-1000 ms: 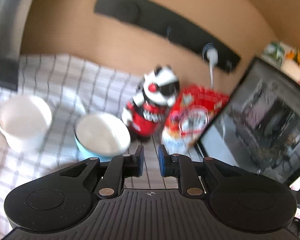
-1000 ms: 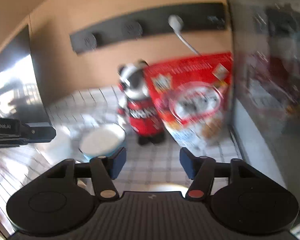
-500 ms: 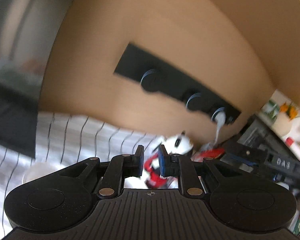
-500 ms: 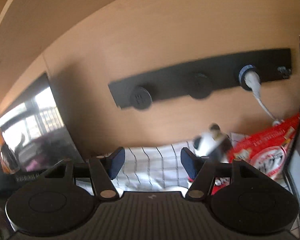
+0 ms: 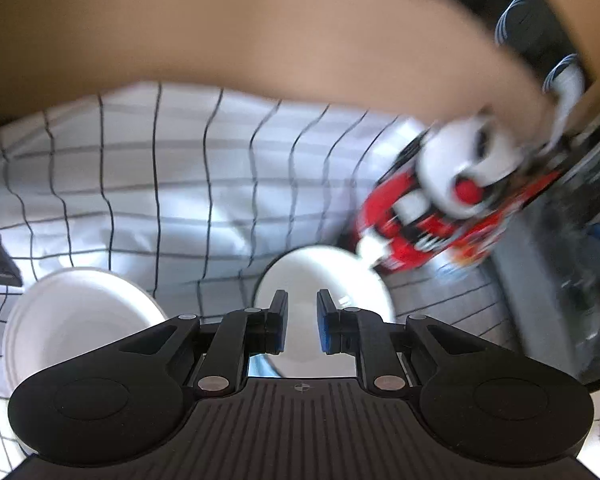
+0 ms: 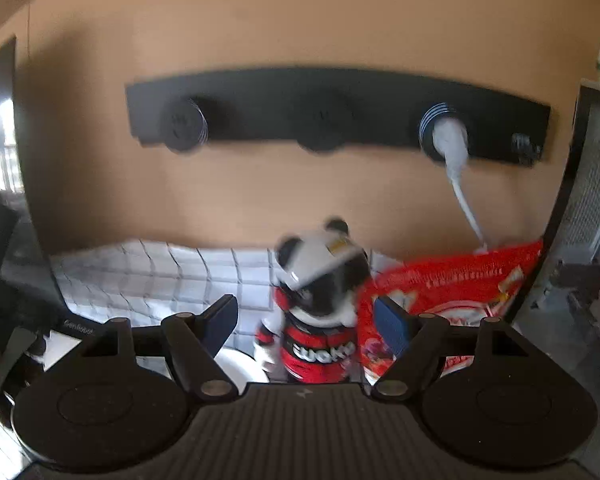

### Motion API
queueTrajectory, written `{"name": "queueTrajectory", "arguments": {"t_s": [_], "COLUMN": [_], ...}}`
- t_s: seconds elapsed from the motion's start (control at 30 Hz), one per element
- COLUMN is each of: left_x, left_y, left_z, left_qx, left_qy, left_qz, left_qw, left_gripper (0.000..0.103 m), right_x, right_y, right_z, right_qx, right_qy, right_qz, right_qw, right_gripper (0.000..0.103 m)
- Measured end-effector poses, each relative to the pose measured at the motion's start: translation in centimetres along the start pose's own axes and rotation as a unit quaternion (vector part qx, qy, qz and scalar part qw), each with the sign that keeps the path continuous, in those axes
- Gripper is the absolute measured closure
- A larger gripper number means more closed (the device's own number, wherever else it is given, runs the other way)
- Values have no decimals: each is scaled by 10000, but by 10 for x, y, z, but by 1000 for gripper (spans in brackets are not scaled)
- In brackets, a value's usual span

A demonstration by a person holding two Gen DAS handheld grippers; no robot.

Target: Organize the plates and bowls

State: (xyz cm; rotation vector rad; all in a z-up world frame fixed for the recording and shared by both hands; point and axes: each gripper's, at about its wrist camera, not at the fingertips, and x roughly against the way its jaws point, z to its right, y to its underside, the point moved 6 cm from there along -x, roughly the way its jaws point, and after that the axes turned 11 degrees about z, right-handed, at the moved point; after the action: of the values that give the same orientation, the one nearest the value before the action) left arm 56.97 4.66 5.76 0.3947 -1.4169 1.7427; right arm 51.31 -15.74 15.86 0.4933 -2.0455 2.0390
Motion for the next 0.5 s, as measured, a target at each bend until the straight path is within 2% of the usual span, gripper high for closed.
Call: {"name": "queueTrajectory", "arguments": {"t_s": [0.1, 0.17, 0.23, 0.5], "left_x": [-23, -35, -41, -62], "left_y": [8, 13, 17, 21], "left_z": [-6, -9, -15, -31], "left_qx": [-302, -330, -339, -202], "left_qy": [-280, -232, -210, -272], "left_qz": [-87, -167, -285, -499], "left_qw": [9991, 9990, 9988, 9982], "left_gripper": [86, 86, 86, 86], "right_x": [-26, -39, -50, -79], "right_y": [26, 44, 60, 97], "right_z": [9, 15, 17, 6], "right_qx": [-186, -516, -705, -724], "right_qy": [-336, -609, -704, -827], "right_qz": [-599, -976, -1275, -1875], "right_qw": [9975, 9920, 9868, 9761], "right_gripper": [28, 28, 28, 28]}}
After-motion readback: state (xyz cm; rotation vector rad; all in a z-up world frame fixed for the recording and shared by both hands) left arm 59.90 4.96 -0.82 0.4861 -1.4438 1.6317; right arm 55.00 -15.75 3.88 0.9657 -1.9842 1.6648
